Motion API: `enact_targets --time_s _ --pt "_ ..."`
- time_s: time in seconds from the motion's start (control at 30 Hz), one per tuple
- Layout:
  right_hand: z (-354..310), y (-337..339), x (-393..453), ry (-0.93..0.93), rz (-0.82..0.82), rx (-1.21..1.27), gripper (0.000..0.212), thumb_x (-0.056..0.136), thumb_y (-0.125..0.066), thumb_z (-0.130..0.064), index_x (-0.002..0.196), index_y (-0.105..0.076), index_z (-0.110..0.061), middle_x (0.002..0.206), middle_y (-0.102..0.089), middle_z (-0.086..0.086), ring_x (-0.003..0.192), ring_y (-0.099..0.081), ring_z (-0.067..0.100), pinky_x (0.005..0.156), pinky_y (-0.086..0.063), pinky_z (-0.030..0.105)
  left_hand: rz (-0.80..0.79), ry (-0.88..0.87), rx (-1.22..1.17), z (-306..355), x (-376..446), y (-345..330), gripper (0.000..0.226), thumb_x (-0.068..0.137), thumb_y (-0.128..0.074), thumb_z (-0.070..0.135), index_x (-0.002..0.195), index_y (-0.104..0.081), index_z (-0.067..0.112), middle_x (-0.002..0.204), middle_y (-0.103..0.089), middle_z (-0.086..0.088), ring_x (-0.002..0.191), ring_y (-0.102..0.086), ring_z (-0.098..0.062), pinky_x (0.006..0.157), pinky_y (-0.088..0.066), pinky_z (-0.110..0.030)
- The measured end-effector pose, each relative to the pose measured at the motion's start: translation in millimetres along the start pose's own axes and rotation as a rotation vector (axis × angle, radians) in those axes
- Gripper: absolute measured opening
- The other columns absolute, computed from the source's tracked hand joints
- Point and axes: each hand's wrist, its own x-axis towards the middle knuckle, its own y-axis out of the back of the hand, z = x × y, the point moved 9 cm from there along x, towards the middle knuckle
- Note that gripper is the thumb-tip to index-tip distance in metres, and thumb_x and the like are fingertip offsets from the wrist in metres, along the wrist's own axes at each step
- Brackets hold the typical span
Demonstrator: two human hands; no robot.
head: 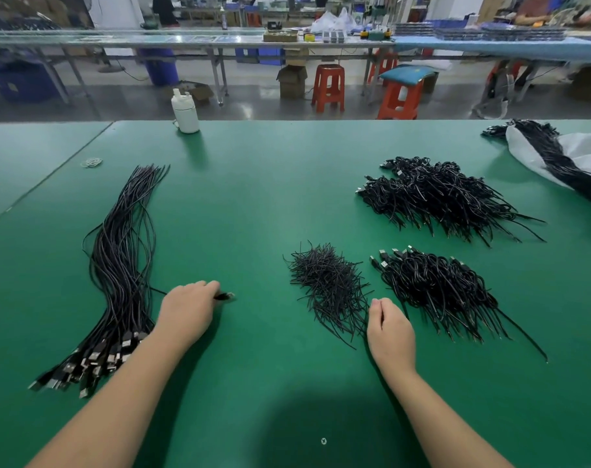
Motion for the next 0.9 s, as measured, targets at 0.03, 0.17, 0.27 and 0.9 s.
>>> enact_targets --time_s 0.03,0.17,0.27,0.9 --pt "0 0 0 0.001 0.001 0.0 0.039 0.103 -0.038 -0.031 0.066 -0.04 -0.021 0.06 -0.045 -0.006 0.053 -0.04 0.009 0.05 -0.027 0.025 0.014 0.012 -0.086 12 -1 4 0.008 0.094 -0.053 0.022 0.099 -0.059 0.025 0.083 -0.062 0.006 0.075 -0.061 -0.023 0.058 -0.042 -0.032" --pt "0 1 0 0.005 0.008 0.004 0.038 0.103 -0.038 -0.031 0.066 -0.04 -0.022 0.06 -0.045 -0.006 0.053 -0.04 0.008 0.05 -0.027 0.025 0.056 0.019 -0.517 77 -16 22 0.007 0.092 -0.063 0.028 0.094 -0.063 0.022 0.085 -0.07 0.002 0.077 -0.063 -0.025 0.067 -0.049 -0.032" --pt "0 1 0 -0.001 0.007 0.021 0.038 0.103 -0.038 -0.031 0.066 -0.04 -0.022 0.061 -0.045 -0.006 0.054 -0.04 0.009 0.05 -0.029 0.026 0.016 0.005 -0.797 126 -32 28 0.007 0.09 -0.068 0.024 0.086 -0.063 0.021 0.075 -0.069 0.008 0.066 -0.062 -0.01 0.065 -0.047 -0.02" --pt "-113 -4 -25 0.111 -0.494 0.564 0.024 0.103 -0.048 -0.014 0.087 -0.066 -0.014 0.081 -0.068 -0.002 0.082 -0.059 0.028 0.084 -0.046 0.038 0.031 0.178 -1.64 152 -23 60 0.007 0.086 -0.074 0.008 0.084 -0.068 0.011 0.069 -0.063 0.004 0.065 -0.054 -0.007 0.065 -0.046 -0.015"
